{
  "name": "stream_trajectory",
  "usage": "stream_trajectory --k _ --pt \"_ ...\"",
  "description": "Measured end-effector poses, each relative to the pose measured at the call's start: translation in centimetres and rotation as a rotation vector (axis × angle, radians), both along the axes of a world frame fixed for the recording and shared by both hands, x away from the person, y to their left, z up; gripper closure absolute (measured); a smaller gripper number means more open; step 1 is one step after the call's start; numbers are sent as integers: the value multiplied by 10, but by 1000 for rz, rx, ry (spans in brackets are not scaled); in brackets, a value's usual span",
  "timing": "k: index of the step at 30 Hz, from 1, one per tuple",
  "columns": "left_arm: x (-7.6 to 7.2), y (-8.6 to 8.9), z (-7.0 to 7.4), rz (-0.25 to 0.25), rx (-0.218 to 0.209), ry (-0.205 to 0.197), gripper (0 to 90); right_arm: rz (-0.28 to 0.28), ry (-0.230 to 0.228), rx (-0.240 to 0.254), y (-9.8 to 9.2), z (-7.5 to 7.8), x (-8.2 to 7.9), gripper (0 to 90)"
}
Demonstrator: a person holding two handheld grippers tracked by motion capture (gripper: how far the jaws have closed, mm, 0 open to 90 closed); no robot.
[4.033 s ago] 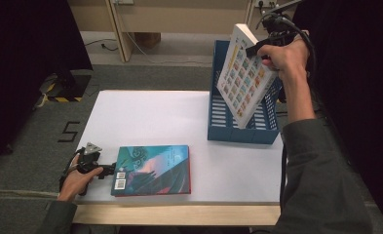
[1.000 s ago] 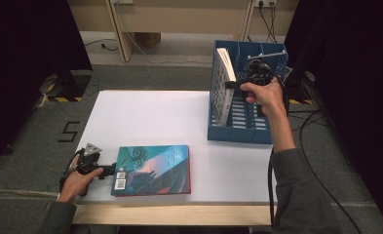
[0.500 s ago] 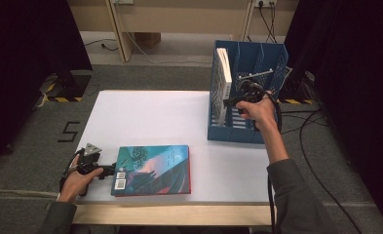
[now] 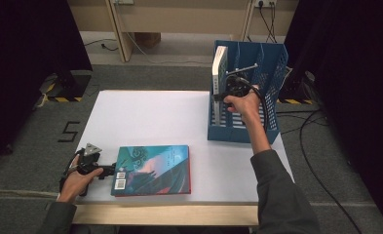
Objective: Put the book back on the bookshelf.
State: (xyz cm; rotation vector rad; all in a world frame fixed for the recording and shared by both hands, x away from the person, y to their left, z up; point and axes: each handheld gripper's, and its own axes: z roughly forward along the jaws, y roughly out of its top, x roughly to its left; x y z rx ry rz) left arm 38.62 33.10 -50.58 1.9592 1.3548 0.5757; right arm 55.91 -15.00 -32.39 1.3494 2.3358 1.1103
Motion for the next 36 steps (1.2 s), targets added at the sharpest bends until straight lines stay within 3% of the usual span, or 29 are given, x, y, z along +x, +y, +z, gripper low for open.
stream_trajectory --k 6,10,14,16,20,23,30,36 --pt "0 0 0 0 1 0 68 -4 18 28 -4 0 -1 638" --pt "0 0 0 0 2 0 69 -65 23 35 -6 -2 -3 422" --pt "0 0 0 2 2 -1 69 -129 27 14 -10 -3 -3 355" --pt "0 0 0 1 2 0 68 -166 33 28 -14 -3 -1 345" --pt "0 0 0 1 1 -1 69 -205 35 80 -19 -7 2 368" --pt "0 0 0 1 2 0 69 -238 8 74 -20 -7 3 431" --pt "0 0 0 1 1 -1 69 -264 2 62 -22 -10 7 571" --pt "0 0 0 0 1 1 68 -176 -36 94 -24 -13 -9 645"
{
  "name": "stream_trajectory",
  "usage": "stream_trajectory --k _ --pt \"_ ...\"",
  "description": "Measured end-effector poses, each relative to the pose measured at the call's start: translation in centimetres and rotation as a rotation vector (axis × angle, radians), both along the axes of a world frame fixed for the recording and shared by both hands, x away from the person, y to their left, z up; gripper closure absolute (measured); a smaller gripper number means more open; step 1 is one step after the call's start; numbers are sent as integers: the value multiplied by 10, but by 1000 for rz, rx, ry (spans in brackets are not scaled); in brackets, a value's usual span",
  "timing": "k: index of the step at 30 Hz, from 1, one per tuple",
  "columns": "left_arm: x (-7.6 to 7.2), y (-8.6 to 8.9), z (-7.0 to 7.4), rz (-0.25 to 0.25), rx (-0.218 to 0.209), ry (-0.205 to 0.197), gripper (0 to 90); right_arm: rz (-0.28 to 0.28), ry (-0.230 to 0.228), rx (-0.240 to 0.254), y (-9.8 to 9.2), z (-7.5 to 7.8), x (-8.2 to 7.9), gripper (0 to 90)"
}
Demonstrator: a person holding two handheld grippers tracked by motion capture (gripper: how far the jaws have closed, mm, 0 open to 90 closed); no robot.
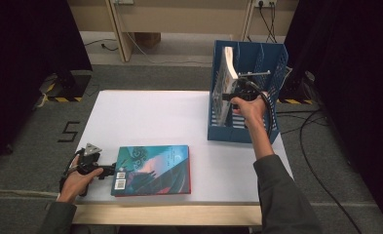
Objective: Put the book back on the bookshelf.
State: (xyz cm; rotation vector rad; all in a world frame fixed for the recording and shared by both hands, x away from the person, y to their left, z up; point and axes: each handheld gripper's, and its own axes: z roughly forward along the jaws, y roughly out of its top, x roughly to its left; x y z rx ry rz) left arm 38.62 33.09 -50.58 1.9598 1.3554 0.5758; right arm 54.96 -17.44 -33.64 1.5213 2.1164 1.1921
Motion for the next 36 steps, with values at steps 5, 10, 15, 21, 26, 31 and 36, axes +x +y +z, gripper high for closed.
stream_trajectory --k 5,10,15,21,26,31,36 --pt "0 0 0 2 2 1 68 48 10 84 4 -5 -12 642" --pt "0 0 0 3 2 0 68 57 -12 36 28 -2 -4 650" --pt "0 0 0 2 1 0 69 -15 -37 -21 34 -2 10 678" --pt "0 0 0 2 2 -1 69 -28 -34 -56 39 0 21 683" --pt "0 0 0 2 2 -1 69 -20 -32 -60 48 -2 21 587" --pt "0 0 0 2 1 0 69 3 -35 -37 47 -3 18 506" --pt "0 0 0 2 1 -1 69 42 -30 -22 46 1 10 450"
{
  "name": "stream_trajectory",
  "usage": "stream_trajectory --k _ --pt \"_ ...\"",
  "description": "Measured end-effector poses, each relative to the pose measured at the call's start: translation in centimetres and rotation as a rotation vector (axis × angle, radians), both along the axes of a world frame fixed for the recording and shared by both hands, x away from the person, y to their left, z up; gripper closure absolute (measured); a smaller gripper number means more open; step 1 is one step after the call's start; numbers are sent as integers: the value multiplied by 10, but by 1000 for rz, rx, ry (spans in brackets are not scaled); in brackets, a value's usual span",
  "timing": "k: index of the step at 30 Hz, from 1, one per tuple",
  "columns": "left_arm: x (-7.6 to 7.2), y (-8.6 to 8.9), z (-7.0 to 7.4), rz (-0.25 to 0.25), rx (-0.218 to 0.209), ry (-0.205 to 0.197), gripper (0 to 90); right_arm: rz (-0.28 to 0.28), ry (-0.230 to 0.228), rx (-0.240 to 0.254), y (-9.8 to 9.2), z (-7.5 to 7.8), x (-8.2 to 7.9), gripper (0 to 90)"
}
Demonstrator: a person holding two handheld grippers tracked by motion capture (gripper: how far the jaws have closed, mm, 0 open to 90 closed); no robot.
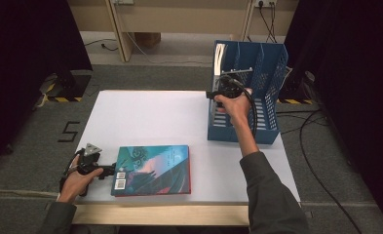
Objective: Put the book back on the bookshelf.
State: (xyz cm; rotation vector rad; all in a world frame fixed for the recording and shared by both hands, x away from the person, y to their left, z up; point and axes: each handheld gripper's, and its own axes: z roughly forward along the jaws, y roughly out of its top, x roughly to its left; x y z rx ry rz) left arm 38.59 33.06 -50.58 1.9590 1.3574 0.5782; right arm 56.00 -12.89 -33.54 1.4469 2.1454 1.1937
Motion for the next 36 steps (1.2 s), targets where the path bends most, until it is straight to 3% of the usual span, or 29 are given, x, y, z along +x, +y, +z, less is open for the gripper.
stream_trajectory --k 4,14,17,22,36 --pt "0 0 0 0 1 -1 70 0 6 4 -4 1 -4 397" --pt "0 0 0 0 0 0 69 8 9 9 -14 2 -11 360" --pt "0 0 0 1 0 0 69 18 5 -9 -15 4 -16 353" --pt "0 0 0 1 -1 -1 69 28 -3 4 -19 6 -26 347" --pt "0 0 0 -1 -3 0 69 88 16 14 -34 -6 -59 328"
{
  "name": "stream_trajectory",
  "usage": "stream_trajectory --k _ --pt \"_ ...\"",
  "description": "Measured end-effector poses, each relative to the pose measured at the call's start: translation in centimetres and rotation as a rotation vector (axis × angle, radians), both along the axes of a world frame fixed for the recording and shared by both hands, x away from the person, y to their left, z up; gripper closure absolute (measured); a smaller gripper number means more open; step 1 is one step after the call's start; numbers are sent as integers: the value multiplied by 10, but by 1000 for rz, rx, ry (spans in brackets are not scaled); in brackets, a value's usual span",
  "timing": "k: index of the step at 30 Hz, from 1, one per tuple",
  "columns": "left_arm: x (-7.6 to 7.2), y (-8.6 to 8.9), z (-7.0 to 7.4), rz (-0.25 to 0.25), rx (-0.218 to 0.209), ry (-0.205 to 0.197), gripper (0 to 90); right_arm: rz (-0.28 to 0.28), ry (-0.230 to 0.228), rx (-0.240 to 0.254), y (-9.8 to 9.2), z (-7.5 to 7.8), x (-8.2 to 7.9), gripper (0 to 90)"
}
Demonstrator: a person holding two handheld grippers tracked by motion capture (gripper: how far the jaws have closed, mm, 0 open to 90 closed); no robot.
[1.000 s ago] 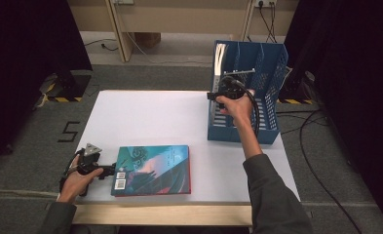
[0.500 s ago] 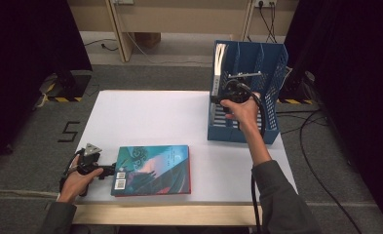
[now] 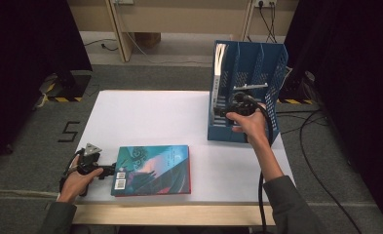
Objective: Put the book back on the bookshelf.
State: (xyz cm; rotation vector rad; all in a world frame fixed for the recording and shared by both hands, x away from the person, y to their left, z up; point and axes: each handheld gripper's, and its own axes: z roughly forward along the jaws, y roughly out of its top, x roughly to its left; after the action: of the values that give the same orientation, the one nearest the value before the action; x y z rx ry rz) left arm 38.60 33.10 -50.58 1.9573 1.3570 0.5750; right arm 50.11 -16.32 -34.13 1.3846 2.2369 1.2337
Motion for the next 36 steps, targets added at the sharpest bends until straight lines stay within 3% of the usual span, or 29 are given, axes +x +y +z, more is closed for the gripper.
stream_trajectory --k 9,16,22,30,36 --pt "-2 3 2 -18 6 3 115 48 -14 29 -3 -5 -27 293" --pt "-4 4 5 -24 44 -14 143 99 -14 26 -2 -22 -47 292" --pt "-4 6 5 -19 43 -14 144 126 1 38 -2 -33 -58 286" --pt "-5 8 5 -12 37 -11 144 182 17 54 7 -60 -76 285" --pt "-5 9 4 -17 34 -10 144 193 53 44 13 -72 -78 283"
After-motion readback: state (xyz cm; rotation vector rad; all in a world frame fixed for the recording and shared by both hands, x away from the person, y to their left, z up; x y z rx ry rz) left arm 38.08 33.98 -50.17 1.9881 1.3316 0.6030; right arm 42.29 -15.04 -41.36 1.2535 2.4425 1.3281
